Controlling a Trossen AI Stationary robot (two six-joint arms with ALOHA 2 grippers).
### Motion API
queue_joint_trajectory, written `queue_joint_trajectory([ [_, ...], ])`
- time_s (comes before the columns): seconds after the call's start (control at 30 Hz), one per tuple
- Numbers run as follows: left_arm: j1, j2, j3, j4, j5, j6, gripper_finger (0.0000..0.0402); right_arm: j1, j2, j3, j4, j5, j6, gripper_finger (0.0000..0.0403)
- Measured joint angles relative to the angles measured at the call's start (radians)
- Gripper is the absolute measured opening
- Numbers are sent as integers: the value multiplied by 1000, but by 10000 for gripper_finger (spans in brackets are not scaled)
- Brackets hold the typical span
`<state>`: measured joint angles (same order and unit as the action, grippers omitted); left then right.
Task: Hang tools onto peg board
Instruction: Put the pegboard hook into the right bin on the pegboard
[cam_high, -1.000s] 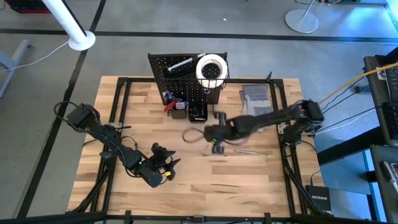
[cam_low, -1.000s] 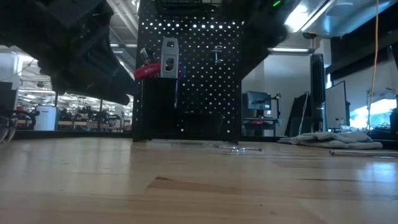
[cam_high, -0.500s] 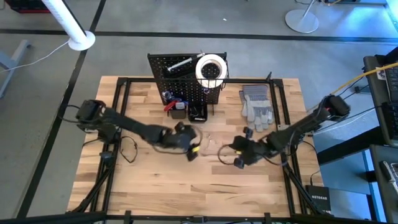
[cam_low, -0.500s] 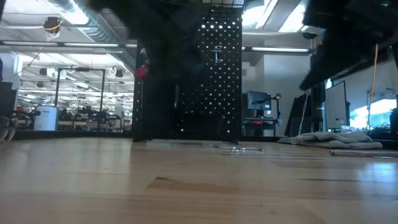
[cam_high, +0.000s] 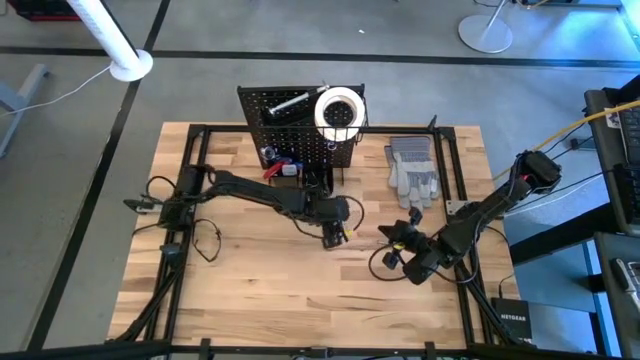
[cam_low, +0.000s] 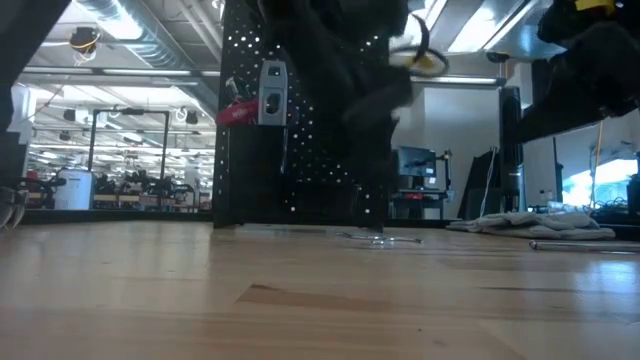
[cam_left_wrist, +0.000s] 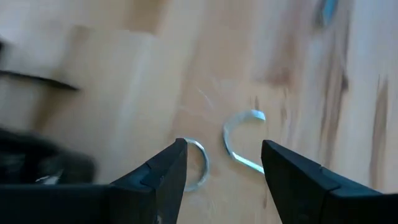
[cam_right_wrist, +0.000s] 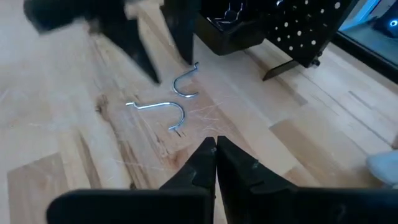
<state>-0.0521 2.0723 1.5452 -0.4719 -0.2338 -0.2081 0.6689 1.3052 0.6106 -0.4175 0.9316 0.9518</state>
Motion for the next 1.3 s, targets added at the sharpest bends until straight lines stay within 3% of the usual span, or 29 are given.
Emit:
queue_joint_trajectory([
  [0.1,21,31,1,-39,82,167,194,-1,0,0,3,12,-15,17],
  [0.3,61,37,0,-58,93,382,194,-1,2,0,9,64,-19,17],
  [0.4,81,39,0,-55,121,426,194,-1,2,0,9,64,-19,17],
  [0.5,96,64,0,-45,219,477,194,-1,2,0,10,71,-21,17],
  [0.77,97,118,5,-40,233,478,187,-1,2,0,9,75,-22,17],
  [1.2,88,121,2,-65,234,447,15,-1,3,0,11,87,-22,17],
  [1.3,89,122,1,-65,234,440,6,-2,3,0,12,87,-22,17],
])
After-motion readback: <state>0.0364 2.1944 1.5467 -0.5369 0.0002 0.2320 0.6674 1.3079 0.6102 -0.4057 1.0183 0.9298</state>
